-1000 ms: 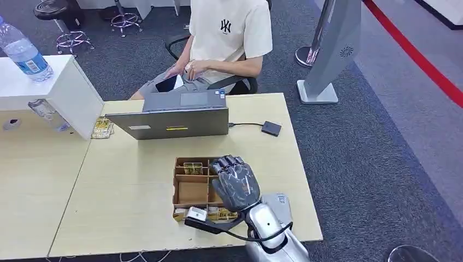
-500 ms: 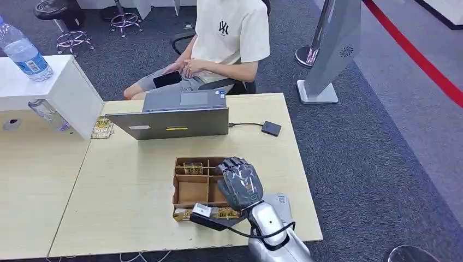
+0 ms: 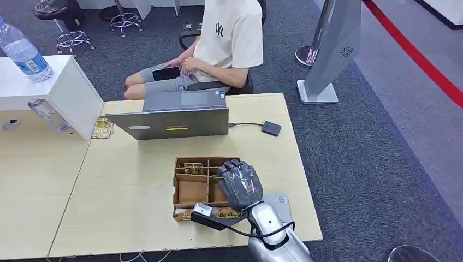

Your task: Pass the card to the sensor for recognition and then transmit it.

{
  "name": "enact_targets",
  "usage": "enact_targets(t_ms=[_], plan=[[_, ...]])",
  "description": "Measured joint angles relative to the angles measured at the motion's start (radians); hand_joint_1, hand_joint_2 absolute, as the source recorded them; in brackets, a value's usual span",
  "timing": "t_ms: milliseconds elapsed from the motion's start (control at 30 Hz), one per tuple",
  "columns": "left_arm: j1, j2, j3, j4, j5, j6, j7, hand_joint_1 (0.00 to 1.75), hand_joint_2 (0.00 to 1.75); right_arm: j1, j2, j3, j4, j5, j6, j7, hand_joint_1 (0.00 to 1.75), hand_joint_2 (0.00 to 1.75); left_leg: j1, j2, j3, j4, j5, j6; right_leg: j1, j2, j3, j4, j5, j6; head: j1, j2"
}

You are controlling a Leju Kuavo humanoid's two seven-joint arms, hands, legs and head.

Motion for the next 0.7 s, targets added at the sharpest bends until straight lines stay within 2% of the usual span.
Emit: enact_targets(t_ms=[700], plan=[[0.0,0.0,0.016,0.0,-0.013,-0.005,-0.003,0.0,0.0,-0.03,0.007,0.0,0.028,-0.011,0.0,0.011,1.75,1.75,0.0,0.0,0.0,0.0,0.0,0.0,0.0,0.0,0.0,0.0,0.0,0.0,0.0,0.0]])
